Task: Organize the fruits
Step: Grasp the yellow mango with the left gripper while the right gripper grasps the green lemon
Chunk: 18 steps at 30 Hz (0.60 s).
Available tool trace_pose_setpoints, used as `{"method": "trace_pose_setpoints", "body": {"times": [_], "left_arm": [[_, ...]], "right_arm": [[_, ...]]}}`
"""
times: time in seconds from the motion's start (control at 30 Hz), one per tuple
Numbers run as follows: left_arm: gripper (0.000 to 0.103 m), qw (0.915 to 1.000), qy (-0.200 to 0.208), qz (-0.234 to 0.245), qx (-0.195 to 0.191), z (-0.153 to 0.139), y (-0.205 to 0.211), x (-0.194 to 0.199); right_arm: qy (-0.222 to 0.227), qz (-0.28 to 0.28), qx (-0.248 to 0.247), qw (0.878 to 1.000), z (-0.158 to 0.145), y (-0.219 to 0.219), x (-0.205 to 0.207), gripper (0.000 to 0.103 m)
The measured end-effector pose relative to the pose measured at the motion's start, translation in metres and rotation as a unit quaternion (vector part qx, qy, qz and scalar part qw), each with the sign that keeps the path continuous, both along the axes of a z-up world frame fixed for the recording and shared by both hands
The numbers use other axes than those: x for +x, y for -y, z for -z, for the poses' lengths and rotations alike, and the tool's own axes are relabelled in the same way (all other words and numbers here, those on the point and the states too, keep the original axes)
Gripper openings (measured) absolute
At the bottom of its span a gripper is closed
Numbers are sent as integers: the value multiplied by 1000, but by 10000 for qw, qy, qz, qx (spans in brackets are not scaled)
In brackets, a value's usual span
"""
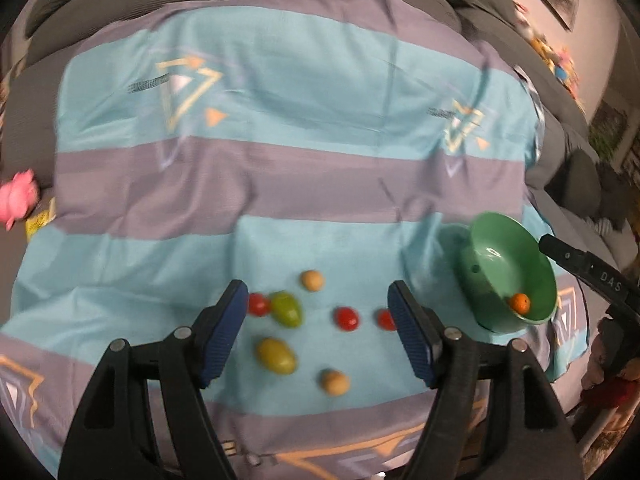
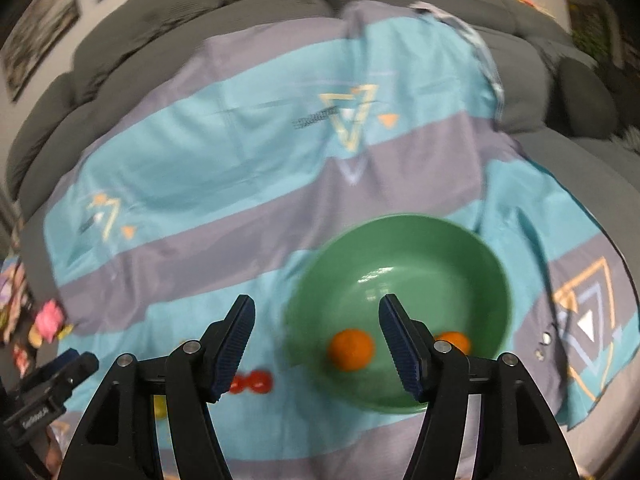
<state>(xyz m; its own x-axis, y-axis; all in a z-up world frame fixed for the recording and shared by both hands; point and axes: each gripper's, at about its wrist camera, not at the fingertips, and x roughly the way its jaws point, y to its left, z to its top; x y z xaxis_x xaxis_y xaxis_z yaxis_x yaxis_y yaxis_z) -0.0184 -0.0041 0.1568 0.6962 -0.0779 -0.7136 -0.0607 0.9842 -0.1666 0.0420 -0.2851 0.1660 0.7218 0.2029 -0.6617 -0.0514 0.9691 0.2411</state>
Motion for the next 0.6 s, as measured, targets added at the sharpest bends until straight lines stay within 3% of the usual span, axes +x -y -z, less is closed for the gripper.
{"method": "trace_pose_setpoints", "body": {"times": [0.27,0.43,0.6], "left_arm": [[69,9970,-374,-371,-572,29,-36,-20],[50,9911,-832,-328,-981,62,-34,-15],[41,9833,-1315,-506,-1150,95,-29,0]], "right_arm": [[-291,-1002,41,9945,13,-65,-5,65],[-502,-1407,266,9884,27,-91,-6,65],[-760,-1620,436,9829,41,-105,-5,65]]}}
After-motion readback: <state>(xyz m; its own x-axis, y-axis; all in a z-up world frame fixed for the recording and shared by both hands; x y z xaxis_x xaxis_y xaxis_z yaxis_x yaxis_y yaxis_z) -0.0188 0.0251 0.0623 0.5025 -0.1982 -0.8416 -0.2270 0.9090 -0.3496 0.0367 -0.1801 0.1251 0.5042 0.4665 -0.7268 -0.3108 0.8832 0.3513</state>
